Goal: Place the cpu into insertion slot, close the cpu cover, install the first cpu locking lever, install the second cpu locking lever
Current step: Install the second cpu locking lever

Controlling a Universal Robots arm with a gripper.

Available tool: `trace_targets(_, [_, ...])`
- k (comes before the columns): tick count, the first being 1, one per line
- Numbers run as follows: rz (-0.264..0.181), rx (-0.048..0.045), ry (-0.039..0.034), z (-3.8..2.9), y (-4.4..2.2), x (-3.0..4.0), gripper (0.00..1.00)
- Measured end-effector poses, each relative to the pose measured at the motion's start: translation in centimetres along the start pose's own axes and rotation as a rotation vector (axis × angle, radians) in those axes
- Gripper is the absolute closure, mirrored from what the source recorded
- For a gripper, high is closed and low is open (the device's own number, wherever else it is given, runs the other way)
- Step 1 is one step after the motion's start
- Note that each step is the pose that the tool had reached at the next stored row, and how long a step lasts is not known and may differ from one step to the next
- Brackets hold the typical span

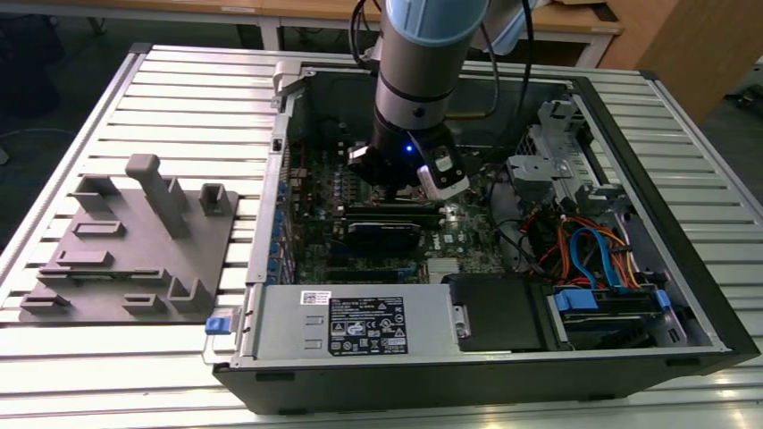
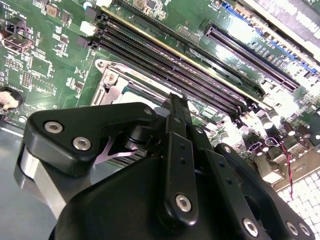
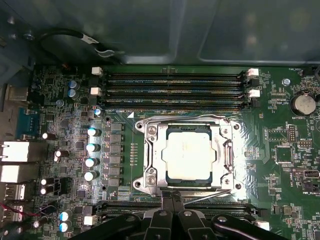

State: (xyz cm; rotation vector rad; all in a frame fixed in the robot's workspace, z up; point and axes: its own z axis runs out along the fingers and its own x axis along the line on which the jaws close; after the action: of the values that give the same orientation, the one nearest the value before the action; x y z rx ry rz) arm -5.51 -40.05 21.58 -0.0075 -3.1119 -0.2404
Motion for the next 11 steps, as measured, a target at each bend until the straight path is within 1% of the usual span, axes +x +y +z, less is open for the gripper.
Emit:
trace_targets(5, [0.000, 0.0000, 0.0002, 0.00, 0.00, 0.00, 0.90])
trace_targets(7, [0.000, 0.0000, 0.0028, 0.00, 0.00, 0.00, 0.90])
trace_targets(8, [0.001, -0.0004, 0.0088, 0.02, 0.00, -0.02, 0.90])
trace_targets(9, [0.003, -0.0006, 0.0196, 0.04, 0.00, -0.02, 0.90])
trace_targets(10, [0.005, -0.0006, 0.0288, 0.03, -0.01, -0.02, 0.90])
trace_targets(11, [0.005, -0.0013, 0.0354, 0.03, -0.05, -0.02, 0.90])
